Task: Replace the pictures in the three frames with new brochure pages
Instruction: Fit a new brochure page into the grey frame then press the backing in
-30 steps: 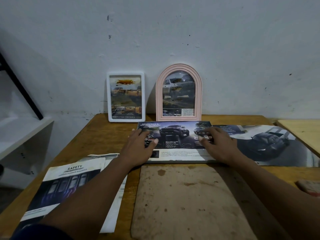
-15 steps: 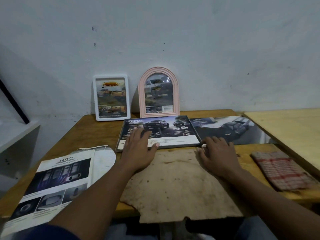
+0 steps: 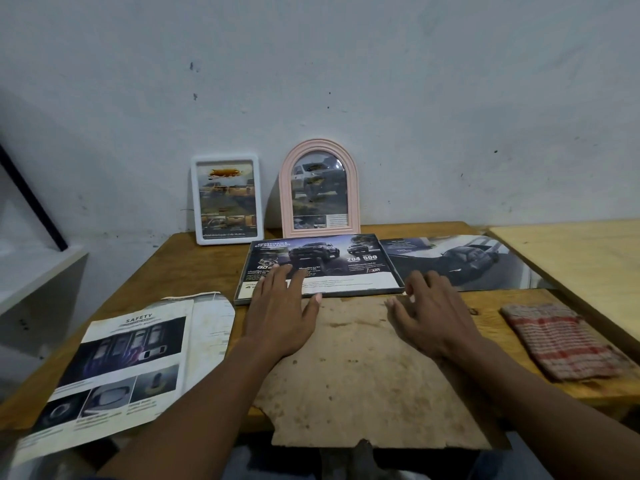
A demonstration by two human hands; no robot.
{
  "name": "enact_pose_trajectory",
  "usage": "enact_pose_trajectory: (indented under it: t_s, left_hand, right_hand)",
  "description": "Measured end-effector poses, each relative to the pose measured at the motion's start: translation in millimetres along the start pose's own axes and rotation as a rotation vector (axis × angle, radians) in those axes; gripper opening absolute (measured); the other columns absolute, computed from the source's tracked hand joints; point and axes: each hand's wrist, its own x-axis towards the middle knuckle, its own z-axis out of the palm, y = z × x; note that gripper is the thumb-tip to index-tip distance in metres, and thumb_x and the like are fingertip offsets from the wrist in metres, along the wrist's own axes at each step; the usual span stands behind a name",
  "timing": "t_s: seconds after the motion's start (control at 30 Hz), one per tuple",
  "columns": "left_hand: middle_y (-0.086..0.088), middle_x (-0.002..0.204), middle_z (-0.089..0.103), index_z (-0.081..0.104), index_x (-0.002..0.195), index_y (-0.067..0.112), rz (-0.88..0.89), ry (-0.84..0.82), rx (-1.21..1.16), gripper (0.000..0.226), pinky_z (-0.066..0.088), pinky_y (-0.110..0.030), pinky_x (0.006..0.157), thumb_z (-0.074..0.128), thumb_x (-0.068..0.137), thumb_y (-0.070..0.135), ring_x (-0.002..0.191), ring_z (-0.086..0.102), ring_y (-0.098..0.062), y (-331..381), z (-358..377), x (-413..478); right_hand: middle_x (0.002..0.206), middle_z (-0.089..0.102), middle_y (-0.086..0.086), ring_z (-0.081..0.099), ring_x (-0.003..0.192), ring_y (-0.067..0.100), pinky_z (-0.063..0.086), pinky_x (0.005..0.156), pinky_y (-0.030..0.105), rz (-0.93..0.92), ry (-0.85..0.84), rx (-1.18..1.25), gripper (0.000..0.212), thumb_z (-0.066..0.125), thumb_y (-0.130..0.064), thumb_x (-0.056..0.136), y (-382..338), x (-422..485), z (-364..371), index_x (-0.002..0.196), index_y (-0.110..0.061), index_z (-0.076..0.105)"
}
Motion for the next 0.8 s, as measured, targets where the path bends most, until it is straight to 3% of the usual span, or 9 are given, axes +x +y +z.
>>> enact_pose_trajectory:
  t_s: [0.2,0.37,0.5,0.67,0.8]
  left_hand:
    - [0.001,0.145,0.050,0.044,0.145,0.027,-0.043,0.115,-0.038,0.056,0.041,-0.049,0.107,0.044,0.098,0.057,0.132,0.045,-0.022,-0.7,-15.0,6.3]
    - [0.005,0.119,0.057,0.057,0.118,0.030,-0.070,0.202,-0.002,0.037,0.040,-0.042,0.091,0.047,0.095,0.058,0.113,0.047,-0.017,-11.2,-32.4,31.4]
    - [0.002,0.118,0.057,0.054,0.112,0.029,-0.099,0.251,0.031,0.034,0.044,-0.044,0.092,0.049,0.095,0.058,0.111,0.046,-0.019,-25.9,-35.7,59.9]
    - [-0.002,0.128,0.055,0.052,0.116,0.028,-0.122,0.232,0.073,0.038,0.043,-0.049,0.099,0.048,0.094,0.059,0.120,0.045,-0.024,-40.3,-29.1,95.4]
    - [-0.002,0.134,0.052,0.052,0.125,0.028,-0.120,0.185,0.023,0.044,0.040,-0.051,0.105,0.046,0.097,0.060,0.126,0.043,-0.023,-43.1,-22.7,114.8]
  right_hand:
    - [0.095,0.041,-0.001,0.042,0.084,0.016,0.043,0.065,0.030,-0.081,0.164,0.121,0.033,0.047,-0.059,0.087,-7.2,21.1,-16.2,0.092,-0.026,0.043]
    - [0.101,0.042,0.000,0.046,0.092,0.016,0.046,0.073,0.029,-0.061,0.197,0.226,0.031,0.061,-0.052,0.087,-15.5,61.4,-20.1,0.095,-0.024,0.050]
    - [0.119,0.047,0.004,0.050,0.102,0.018,0.046,0.079,0.030,0.178,0.119,0.416,0.037,0.063,-0.050,0.089,-17.1,81.3,-15.4,0.110,-0.024,0.047]
    - [0.131,0.058,0.009,0.063,0.104,0.027,0.059,0.082,0.042,0.279,-0.073,0.545,0.035,0.064,-0.043,0.091,-17.3,69.2,2.2,0.115,-0.035,0.040]
    - [0.130,0.059,0.010,0.063,0.108,0.028,0.057,0.079,0.035,0.347,0.030,0.587,0.036,0.063,-0.035,0.095,-24.2,80.3,3.8,0.124,-0.023,0.046]
